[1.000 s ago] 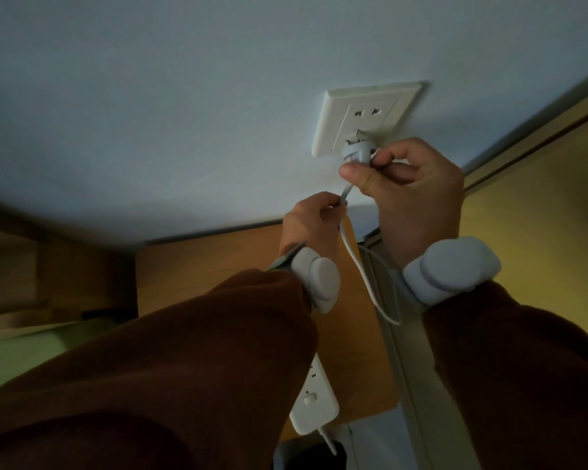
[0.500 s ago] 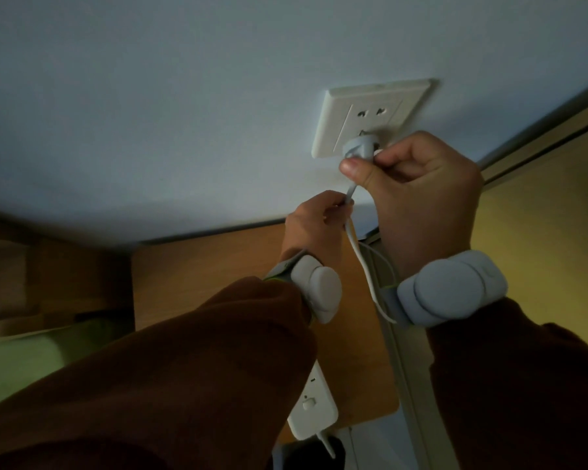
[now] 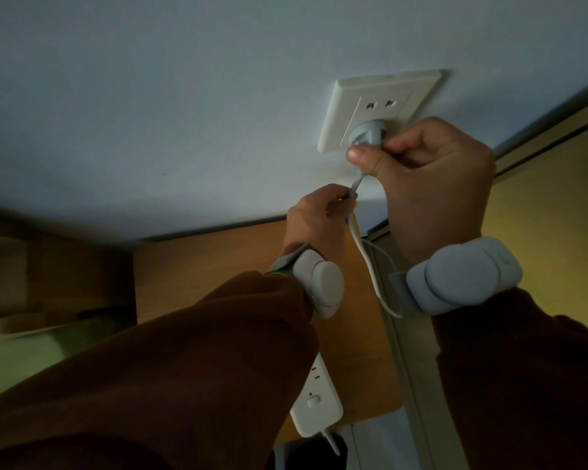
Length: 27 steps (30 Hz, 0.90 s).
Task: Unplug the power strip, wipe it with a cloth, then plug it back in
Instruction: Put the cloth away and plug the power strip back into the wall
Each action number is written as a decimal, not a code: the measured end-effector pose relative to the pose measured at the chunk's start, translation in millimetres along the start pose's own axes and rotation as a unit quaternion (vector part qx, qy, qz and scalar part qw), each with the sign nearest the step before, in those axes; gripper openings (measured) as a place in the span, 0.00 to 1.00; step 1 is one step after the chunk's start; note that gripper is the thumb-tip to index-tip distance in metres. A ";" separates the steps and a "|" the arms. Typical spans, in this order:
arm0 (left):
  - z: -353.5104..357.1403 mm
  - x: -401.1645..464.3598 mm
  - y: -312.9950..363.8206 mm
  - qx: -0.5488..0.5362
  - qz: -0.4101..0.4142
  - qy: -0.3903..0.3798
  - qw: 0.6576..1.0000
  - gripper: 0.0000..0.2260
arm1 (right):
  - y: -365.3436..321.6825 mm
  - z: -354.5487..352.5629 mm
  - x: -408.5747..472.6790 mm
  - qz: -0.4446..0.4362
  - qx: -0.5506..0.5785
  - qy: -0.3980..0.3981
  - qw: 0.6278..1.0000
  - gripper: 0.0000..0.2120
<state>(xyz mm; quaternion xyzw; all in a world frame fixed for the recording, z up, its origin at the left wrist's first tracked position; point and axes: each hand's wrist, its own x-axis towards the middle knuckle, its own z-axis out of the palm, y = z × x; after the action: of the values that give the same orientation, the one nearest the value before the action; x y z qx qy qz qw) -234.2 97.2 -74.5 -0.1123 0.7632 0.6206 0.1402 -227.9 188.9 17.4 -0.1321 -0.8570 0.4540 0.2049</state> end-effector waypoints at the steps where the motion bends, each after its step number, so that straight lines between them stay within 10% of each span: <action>1: -0.4 1.6 1.2 -0.001 -0.001 -0.001 1.000 0.06 | -0.4 -0.7 0.7 0.000 0.002 -0.006 1.000 0.10; 18: -11.4 -29.1 9.3 0.058 -0.075 0.017 0.995 0.08 | 19.7 -9.9 -18.6 0.064 0.007 -0.036 0.997 0.19; 27: -41.2 -124.6 -98.5 0.107 -0.244 0.067 0.961 0.13 | 106.3 -32.9 -194.1 0.339 -0.060 -0.246 0.906 0.20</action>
<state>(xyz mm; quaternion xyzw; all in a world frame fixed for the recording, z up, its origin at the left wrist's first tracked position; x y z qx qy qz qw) -86.6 36.4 -112.8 -0.3209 0.7821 0.4734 0.2475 -37.1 191.4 -99.4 -0.3109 -0.8093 0.4621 -0.1866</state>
